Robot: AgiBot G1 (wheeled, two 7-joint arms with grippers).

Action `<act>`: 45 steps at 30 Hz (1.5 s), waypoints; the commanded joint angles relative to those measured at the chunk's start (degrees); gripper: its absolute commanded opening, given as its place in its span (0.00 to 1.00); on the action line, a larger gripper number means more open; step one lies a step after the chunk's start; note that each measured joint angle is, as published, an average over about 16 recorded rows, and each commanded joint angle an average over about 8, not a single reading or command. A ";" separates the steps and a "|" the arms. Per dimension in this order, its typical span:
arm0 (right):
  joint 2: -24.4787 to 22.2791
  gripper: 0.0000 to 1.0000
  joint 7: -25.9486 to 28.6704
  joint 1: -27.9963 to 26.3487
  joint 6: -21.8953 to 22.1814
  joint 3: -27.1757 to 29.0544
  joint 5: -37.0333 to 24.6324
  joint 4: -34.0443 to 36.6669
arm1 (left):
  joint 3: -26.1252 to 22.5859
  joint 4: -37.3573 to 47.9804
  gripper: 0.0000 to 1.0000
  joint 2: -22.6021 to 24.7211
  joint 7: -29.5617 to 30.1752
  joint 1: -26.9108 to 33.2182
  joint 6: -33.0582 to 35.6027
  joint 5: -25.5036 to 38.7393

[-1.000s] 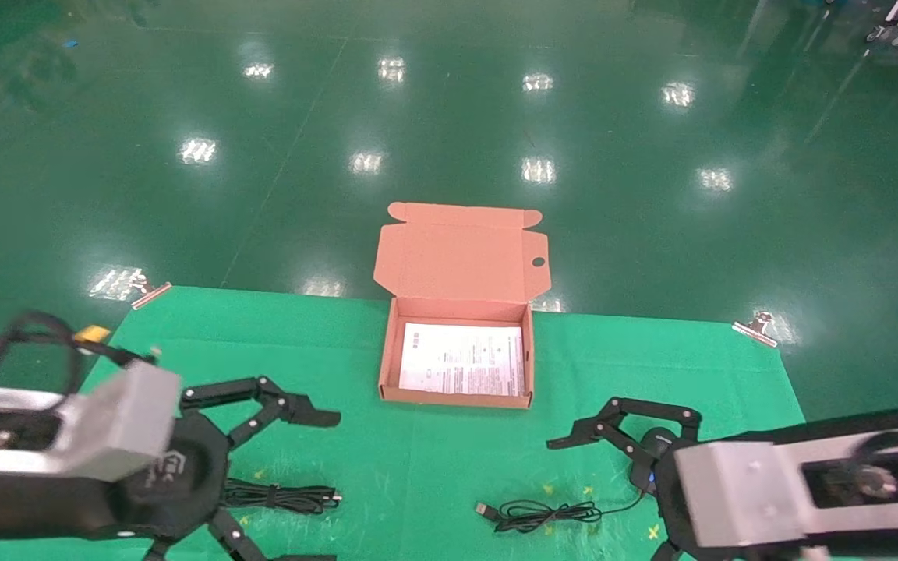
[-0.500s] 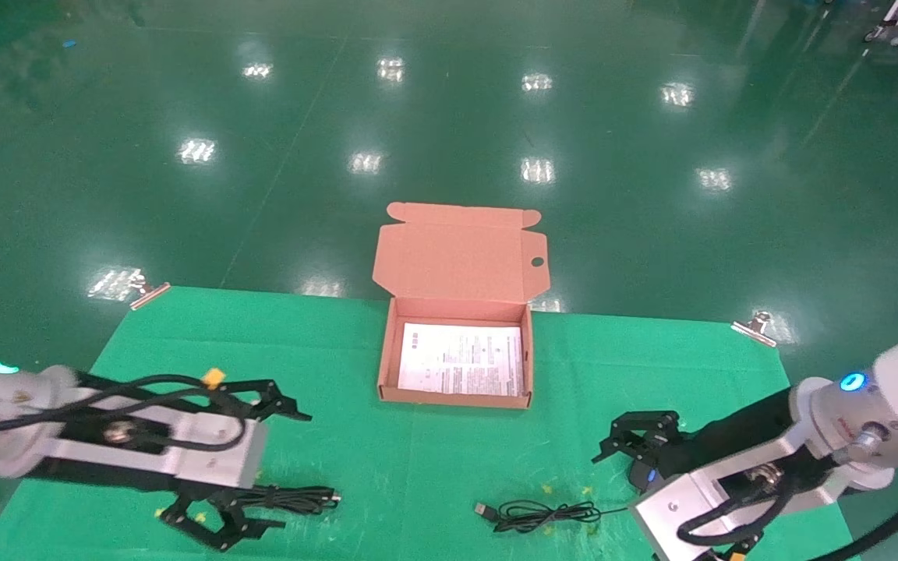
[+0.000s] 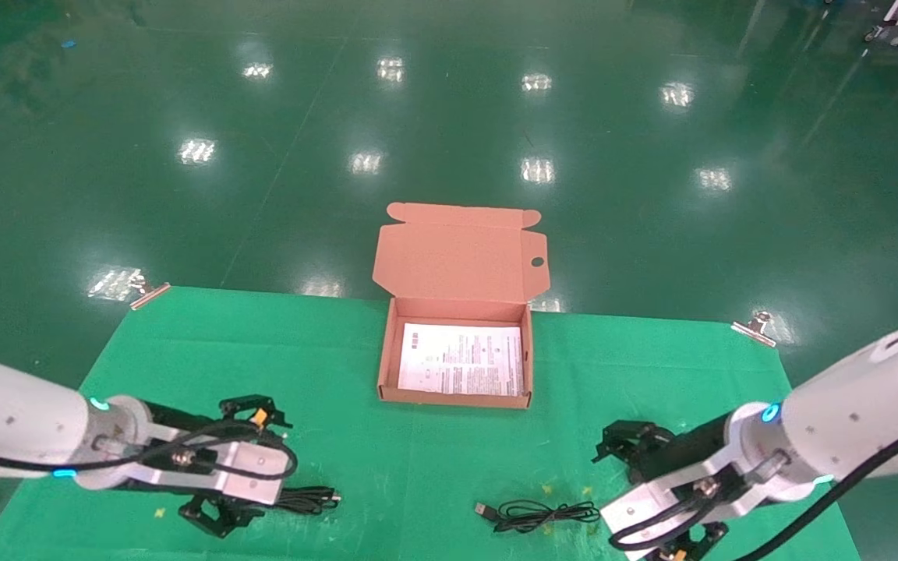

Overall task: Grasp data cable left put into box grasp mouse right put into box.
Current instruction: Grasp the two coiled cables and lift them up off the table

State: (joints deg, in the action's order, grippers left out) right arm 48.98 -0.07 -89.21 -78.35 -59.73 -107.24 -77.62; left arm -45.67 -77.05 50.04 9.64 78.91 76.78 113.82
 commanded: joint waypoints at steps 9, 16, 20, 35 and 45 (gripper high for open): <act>0.90 1.00 4.13 6.54 8.75 -0.40 -3.98 0.57 | -2.43 3.73 1.00 3.27 6.04 -2.52 -3.19 8.87; 1.87 1.00 6.53 10.14 13.55 -0.22 -4.98 1.75 | -2.34 13.49 1.00 6.89 7.00 -1.27 -4.14 8.99; 2.61 1.00 7.04 11.72 15.96 -0.11 -5.27 2.95 | -1.83 20.49 1.00 8.90 5.87 -0.17 -4.80 7.51; 5.44 1.00 4.37 14.54 21.71 -0.70 -6.95 9.08 | -0.03 42.01 1.00 14.23 -2.42 3.95 -8.30 3.14; 7.15 0.41 5.12 15.58 24.83 -0.92 -9.43 12.17 | 0.87 49.99 0.43 15.64 -6.30 5.37 -10.08 1.54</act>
State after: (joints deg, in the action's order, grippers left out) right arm 55.93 4.91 -73.69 -53.80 -60.63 -116.38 -65.78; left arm -44.87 -27.80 65.56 3.76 84.17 66.78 115.52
